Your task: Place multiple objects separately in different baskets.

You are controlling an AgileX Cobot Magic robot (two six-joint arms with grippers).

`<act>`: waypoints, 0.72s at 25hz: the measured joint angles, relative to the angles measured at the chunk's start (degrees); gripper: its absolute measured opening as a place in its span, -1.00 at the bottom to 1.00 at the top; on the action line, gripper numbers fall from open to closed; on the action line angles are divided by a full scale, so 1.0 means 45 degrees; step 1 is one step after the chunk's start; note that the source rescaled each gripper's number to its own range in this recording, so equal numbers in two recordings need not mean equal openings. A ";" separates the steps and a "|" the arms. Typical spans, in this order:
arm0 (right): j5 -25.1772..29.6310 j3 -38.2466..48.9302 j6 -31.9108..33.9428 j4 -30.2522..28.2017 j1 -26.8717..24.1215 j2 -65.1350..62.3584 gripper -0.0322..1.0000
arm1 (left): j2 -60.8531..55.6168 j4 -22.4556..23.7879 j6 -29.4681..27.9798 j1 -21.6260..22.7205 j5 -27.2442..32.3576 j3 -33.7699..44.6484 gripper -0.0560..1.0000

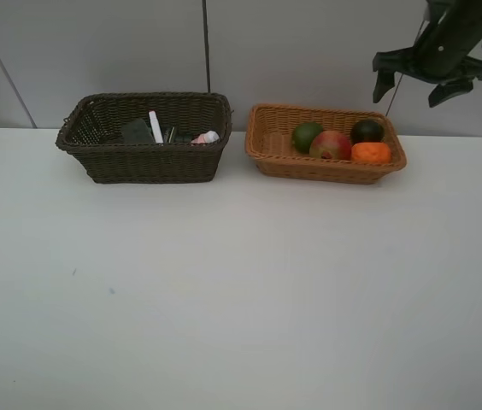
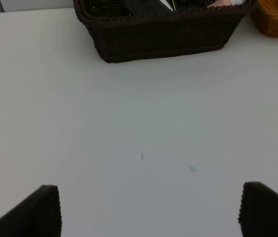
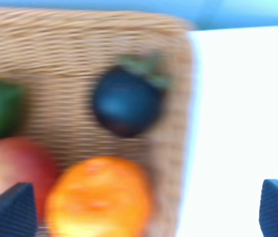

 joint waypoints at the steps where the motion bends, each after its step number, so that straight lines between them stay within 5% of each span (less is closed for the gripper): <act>1: 0.0280 0.0000 0.0010 0.0000 -0.0328 -0.0072 1.00 | 0.0000 0.0000 0.0000 0.0000 0.0000 0.0000 0.76; 7: 0.1188 0.1479 0.0029 -0.0043 -0.0769 -0.1720 1.00 | 0.0000 0.0000 0.0000 0.0000 0.0000 0.0000 0.76; 18: 0.1380 0.9515 0.0429 -0.0315 -0.0643 -1.1373 1.00 | 0.0000 0.0000 0.0000 0.0000 0.0000 0.0000 0.76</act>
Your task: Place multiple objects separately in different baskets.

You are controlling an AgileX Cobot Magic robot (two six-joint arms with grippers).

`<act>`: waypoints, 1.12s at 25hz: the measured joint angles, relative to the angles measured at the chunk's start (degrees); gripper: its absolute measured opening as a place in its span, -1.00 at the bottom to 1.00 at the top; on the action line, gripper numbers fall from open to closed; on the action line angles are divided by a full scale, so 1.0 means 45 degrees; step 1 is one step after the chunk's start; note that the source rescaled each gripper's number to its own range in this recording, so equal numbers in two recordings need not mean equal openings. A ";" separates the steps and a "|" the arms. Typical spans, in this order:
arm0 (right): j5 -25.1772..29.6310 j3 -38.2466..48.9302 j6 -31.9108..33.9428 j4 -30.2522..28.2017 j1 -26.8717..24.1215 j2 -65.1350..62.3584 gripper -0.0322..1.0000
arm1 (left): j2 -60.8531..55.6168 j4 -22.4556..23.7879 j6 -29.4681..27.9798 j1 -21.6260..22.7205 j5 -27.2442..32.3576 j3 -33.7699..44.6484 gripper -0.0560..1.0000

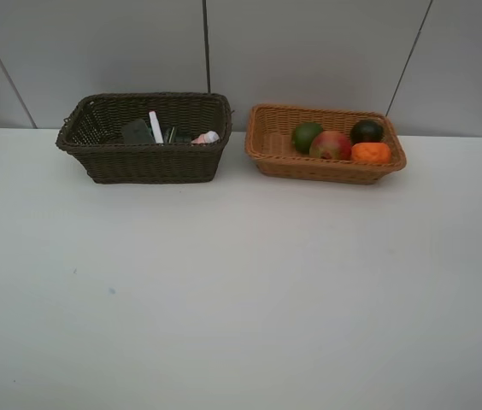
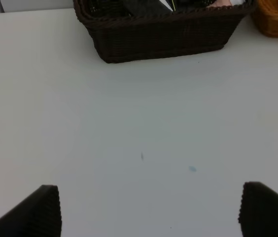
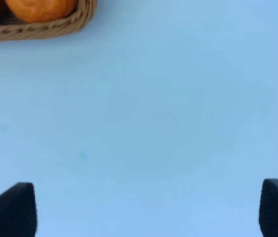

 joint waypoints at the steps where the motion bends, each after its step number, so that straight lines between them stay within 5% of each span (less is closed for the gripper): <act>1: -0.0043 0.0605 0.0000 0.0000 0.0000 -0.0847 1.00 | 0.0000 0.0000 0.0000 0.0000 0.0000 0.0000 0.76; 16: -0.0207 0.5803 -0.0028 -0.0052 0.0000 -1.3171 1.00 | 0.0000 0.0000 0.0000 0.0000 0.0000 0.0000 0.76; 22: 0.0852 0.6196 -0.0210 0.0013 0.0000 -1.4694 1.00 | 0.0000 0.0000 0.0000 0.0000 0.0000 0.0000 0.76; 28: 0.0440 0.6574 -0.1248 0.0315 0.0000 -1.4751 1.00 | 0.0000 0.0000 0.0000 0.0000 0.0000 0.0000 0.76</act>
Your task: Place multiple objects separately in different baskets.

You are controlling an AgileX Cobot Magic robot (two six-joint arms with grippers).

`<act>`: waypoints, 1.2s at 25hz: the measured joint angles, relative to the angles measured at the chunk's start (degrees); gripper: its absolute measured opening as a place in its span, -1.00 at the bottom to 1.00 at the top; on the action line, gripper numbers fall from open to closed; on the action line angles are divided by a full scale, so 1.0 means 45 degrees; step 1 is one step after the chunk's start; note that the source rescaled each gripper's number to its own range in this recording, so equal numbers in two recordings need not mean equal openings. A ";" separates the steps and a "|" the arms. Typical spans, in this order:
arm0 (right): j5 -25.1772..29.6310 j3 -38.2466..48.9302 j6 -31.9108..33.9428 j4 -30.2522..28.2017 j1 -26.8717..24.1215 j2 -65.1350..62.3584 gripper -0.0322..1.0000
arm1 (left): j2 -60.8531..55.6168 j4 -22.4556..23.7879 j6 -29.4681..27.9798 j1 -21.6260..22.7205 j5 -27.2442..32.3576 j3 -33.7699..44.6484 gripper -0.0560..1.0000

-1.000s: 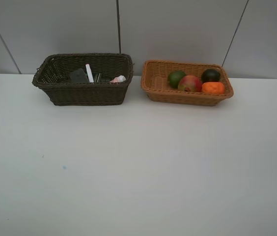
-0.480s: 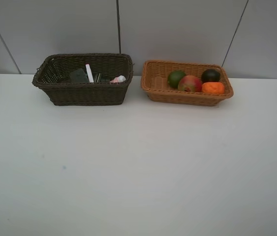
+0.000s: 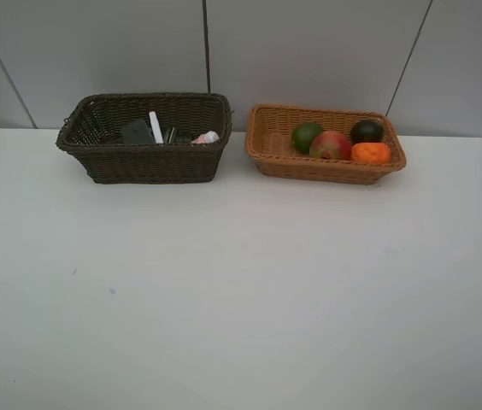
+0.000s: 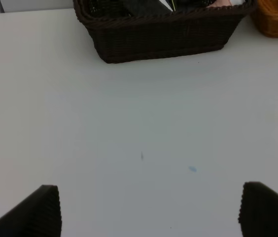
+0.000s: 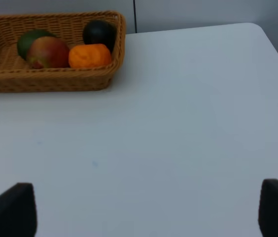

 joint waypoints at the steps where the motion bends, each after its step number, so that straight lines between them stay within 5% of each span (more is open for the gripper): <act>1: -0.0027 0.0012 -0.0013 0.0000 0.0000 0.0000 1.00 | 0.0000 0.0000 0.0000 0.0000 0.0000 0.0000 0.76; 30: -0.0162 0.0040 -0.0045 0.0008 0.0000 -0.0004 1.00 | 0.0000 0.0000 0.0000 0.0000 0.0000 0.0000 0.76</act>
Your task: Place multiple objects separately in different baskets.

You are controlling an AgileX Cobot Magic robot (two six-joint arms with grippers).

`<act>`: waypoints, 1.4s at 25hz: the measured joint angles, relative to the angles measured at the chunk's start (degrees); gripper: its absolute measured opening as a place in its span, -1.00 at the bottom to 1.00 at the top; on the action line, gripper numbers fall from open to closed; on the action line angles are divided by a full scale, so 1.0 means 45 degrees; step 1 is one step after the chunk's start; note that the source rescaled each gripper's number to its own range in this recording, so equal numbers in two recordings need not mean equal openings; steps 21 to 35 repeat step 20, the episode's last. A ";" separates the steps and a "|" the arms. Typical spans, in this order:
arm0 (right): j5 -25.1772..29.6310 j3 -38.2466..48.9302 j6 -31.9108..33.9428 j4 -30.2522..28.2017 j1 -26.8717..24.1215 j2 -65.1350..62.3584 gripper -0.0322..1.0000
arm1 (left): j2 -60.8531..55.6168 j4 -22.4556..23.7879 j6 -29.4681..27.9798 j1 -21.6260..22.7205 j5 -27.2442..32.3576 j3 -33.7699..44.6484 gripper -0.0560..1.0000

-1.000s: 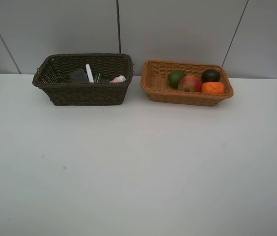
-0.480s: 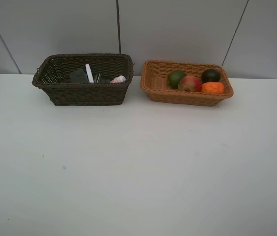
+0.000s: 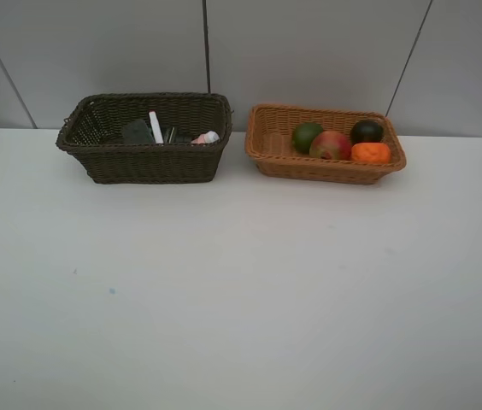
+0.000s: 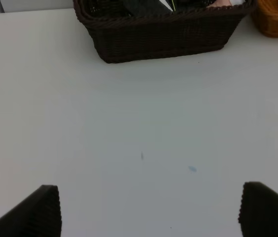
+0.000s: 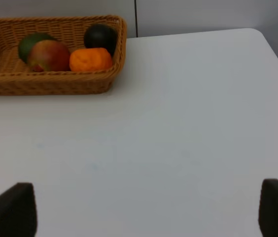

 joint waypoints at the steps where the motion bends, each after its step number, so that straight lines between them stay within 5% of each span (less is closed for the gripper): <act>1: 0.0000 0.0000 0.0000 0.0000 0.0000 0.0000 1.00 | 0.0000 0.0000 0.0000 0.0000 0.0000 0.0000 0.76; 35: 0.0000 0.0000 0.0000 0.0000 0.0000 0.0000 1.00 | 0.0000 0.0000 0.0000 0.0000 0.0000 0.0000 0.76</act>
